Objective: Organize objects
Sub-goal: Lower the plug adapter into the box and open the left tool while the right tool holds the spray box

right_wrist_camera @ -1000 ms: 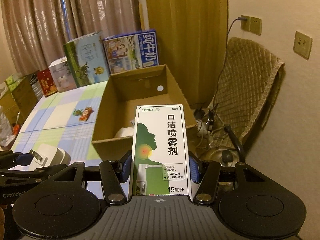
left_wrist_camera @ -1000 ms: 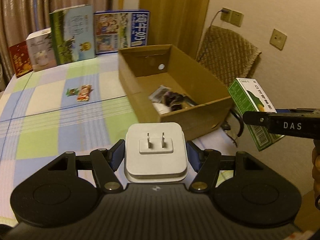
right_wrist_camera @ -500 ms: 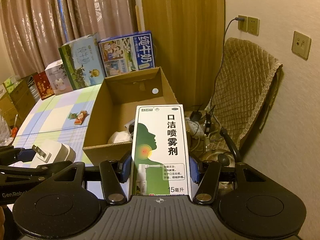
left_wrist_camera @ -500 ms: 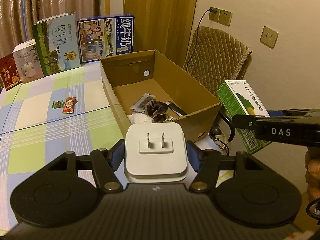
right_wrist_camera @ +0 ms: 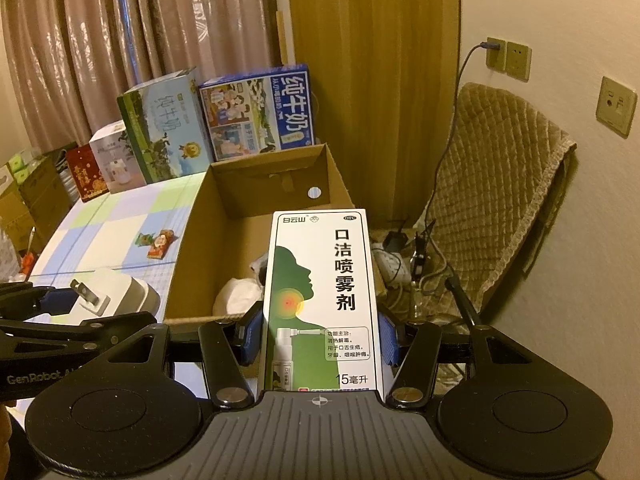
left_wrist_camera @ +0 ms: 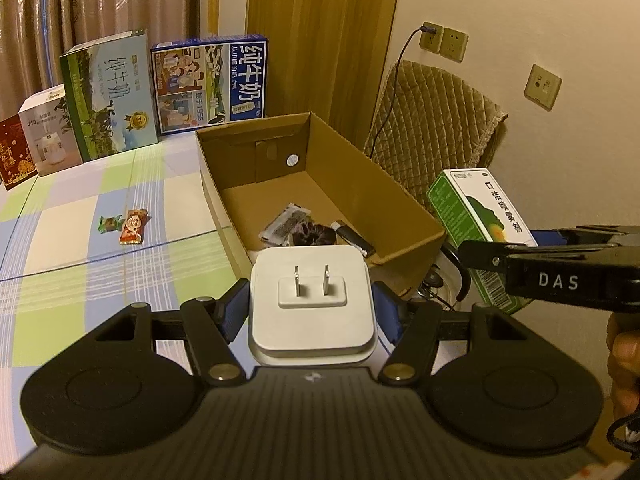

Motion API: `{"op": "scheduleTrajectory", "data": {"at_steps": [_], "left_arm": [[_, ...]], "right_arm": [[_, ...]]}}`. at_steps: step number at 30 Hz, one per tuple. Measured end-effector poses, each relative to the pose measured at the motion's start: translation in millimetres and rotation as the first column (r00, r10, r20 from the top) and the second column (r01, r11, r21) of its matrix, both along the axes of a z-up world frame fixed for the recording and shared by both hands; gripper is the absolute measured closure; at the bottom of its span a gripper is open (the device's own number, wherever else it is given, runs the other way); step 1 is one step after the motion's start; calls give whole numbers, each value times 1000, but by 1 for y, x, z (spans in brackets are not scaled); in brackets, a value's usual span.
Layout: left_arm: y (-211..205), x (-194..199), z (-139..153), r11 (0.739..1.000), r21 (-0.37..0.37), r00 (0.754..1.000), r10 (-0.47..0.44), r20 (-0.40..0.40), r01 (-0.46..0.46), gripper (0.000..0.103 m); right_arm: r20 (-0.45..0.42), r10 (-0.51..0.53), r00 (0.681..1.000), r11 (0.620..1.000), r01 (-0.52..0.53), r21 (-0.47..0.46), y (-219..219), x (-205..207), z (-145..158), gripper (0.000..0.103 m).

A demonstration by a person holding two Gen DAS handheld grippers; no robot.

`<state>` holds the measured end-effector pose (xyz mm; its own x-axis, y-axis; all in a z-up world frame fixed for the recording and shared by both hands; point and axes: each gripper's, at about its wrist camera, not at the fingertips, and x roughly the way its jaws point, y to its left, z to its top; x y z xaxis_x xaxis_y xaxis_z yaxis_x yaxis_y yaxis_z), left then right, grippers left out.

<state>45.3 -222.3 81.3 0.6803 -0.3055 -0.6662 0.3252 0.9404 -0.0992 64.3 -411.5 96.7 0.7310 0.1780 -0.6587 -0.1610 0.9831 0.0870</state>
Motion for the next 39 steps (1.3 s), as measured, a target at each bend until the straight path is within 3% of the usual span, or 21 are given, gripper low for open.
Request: {"op": "scheduleTrajectory", "data": {"at_steps": [39], "left_arm": [[-11, 117, -13, 1000, 26, 999, -5, -38, 6, 43]], "right_arm": [[-23, 16, 1000, 1000, -16, 1, -3, 111, -2, 50]]}}
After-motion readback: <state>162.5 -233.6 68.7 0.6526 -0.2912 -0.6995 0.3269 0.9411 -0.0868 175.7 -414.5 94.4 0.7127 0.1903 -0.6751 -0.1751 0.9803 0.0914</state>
